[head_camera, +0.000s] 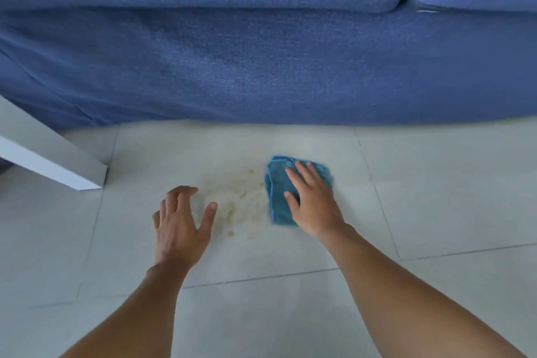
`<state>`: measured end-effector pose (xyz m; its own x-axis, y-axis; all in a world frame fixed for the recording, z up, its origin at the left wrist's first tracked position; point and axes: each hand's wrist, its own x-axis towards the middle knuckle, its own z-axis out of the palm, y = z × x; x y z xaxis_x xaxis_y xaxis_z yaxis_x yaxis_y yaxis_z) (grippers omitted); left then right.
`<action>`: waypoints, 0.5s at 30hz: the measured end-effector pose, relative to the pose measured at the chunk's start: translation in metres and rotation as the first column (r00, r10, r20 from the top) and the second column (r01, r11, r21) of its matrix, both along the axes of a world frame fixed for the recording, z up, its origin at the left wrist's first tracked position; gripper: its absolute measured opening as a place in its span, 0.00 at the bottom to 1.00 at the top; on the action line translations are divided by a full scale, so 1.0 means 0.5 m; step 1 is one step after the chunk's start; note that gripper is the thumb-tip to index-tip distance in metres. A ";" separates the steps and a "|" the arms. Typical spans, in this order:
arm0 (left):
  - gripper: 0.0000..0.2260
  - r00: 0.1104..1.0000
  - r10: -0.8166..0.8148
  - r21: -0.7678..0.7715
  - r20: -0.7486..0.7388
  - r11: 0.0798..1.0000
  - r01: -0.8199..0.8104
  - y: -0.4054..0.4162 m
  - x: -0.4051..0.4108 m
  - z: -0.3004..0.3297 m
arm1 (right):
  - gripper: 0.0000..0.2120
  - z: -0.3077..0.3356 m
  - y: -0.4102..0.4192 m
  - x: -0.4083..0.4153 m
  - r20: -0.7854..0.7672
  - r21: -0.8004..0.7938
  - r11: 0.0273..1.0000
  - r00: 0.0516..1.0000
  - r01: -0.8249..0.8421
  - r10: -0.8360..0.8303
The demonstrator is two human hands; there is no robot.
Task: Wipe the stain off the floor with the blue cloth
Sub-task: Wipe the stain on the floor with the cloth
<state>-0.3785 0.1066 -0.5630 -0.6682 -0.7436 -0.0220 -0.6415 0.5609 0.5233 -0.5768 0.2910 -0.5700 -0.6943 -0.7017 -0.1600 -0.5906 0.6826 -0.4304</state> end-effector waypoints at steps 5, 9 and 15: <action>0.46 0.967 0.087 -0.007 0.241 0.996 -0.088 0.024 0.140 -0.056 | 0.29 -0.027 0.010 0.039 -0.062 0.132 0.991 0.997 -0.032 0.040; 0.55 0.944 0.063 -0.102 0.325 0.994 -0.032 0.050 0.148 -0.075 | 0.29 -0.035 0.060 0.041 -0.087 0.213 0.977 0.996 0.007 0.012; 0.60 0.931 0.040 -0.103 0.364 0.995 -0.002 0.056 0.139 -0.069 | 0.29 -0.035 0.001 -0.016 -0.075 0.297 0.952 0.996 0.070 -0.049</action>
<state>-0.3093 0.1346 -0.5973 -0.6123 -0.7683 -0.1867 -0.7897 0.5824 0.1931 -0.5848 0.2916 -0.5874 -0.7496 -0.5857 -0.3083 -0.5652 0.8088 -0.1623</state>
